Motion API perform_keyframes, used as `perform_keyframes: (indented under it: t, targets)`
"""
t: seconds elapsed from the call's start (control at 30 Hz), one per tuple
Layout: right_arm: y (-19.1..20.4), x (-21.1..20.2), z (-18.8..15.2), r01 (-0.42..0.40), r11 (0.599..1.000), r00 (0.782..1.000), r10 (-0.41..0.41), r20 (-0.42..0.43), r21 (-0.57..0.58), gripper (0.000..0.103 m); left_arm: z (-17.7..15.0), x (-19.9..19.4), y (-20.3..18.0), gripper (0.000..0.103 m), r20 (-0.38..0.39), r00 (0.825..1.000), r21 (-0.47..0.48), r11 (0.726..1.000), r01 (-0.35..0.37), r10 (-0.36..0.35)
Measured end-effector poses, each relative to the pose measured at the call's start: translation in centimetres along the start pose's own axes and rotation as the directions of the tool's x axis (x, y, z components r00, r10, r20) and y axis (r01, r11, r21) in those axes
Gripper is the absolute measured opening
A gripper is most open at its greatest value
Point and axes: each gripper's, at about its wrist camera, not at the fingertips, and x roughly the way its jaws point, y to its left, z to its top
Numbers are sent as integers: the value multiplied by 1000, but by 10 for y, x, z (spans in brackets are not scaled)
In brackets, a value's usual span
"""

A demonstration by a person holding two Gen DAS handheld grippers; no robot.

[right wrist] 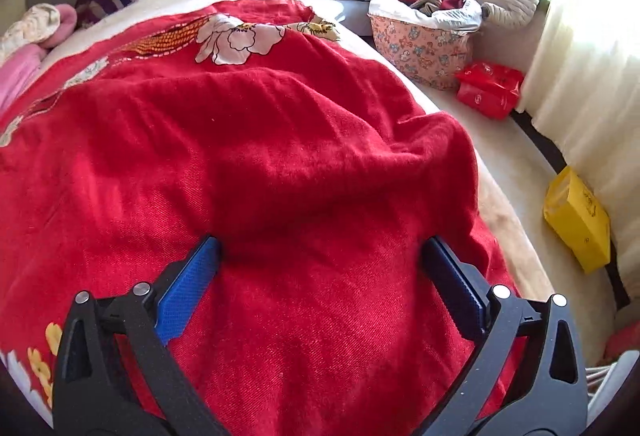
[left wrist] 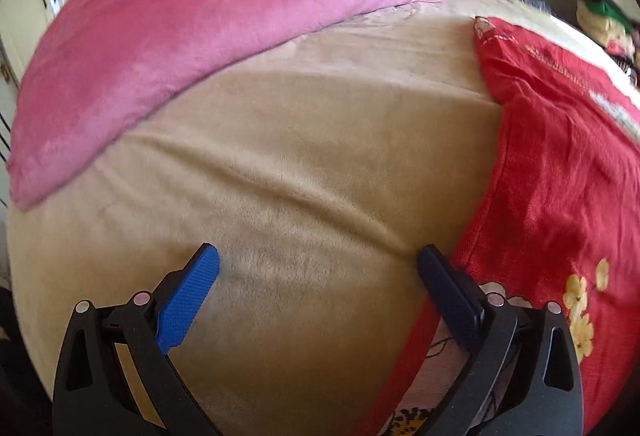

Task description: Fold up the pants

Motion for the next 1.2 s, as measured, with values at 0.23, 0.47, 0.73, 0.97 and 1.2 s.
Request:
perform_keyframes:
  t: [0.23, 0.47, 0.73, 0.97, 1.2]
  targets:
    - [-5, -2, 0, -32, 999, 999, 32, -7, 24, 95, 1, 2, 2, 99, -2, 1000, -11, 1000, 14, -14]
    - [-8, 2, 5, -37, 999, 999, 37, -7, 28, 95, -2, 0, -4, 99, -1, 1000, -9, 1000, 12, -12]
    - [-8, 3, 6, -36, 999, 999, 36, -8, 27, 95, -2, 0, -4, 99, -1, 1000, -9, 1000, 12, -12]
    - [-7, 3, 6, -36, 999, 999, 36, -8, 27, 95, -2, 0, -4, 99, -1, 1000, -9, 1000, 12, -12]
    - [-7, 3, 6, -35, 999, 999, 36, -8, 27, 95, -1, 1, -4, 99, 0, 1000, -9, 1000, 12, -12]
